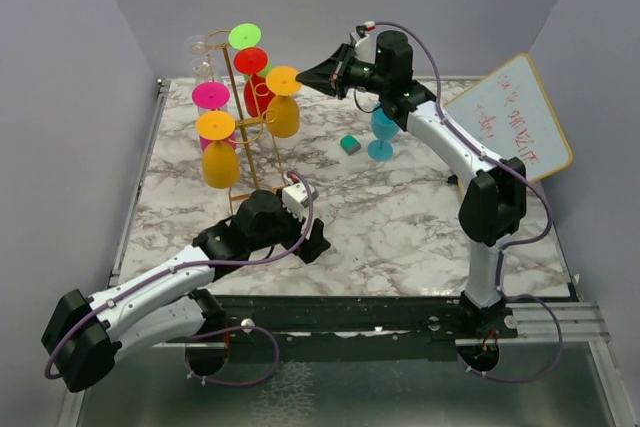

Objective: Take the wine glass off the wine glass rack
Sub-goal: Pick up the wine glass from the wine rack, then place the wine glass at the center of the board.

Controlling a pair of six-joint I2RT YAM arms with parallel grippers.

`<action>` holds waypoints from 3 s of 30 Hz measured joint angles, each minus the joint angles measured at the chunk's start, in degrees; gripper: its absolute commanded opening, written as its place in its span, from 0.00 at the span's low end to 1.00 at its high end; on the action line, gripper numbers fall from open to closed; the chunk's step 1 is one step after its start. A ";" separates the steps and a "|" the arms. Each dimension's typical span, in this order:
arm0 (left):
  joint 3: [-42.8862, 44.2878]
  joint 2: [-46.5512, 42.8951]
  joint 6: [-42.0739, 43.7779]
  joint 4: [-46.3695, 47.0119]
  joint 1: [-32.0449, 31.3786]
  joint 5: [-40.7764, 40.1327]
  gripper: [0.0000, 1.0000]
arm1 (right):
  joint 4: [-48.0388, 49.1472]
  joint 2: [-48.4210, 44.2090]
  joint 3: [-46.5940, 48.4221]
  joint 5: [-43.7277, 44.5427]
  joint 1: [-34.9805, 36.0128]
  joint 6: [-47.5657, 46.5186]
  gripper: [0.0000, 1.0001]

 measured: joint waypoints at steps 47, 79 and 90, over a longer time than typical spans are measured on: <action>2.51 -5.07 -14.10 18.10 0.00 4.85 0.91 | -5.05 -55.80 -52.13 -6.93 -13.49 -42.49 0.01; 5.46 5.86 -22.69 31.47 0.00 5.01 0.28 | 2.32 -54.03 -62.27 -25.86 -13.49 -41.05 0.00; 6.84 9.01 -22.25 32.00 0.00 8.52 0.03 | 3.08 -53.59 -62.25 -26.36 -13.49 -41.40 0.01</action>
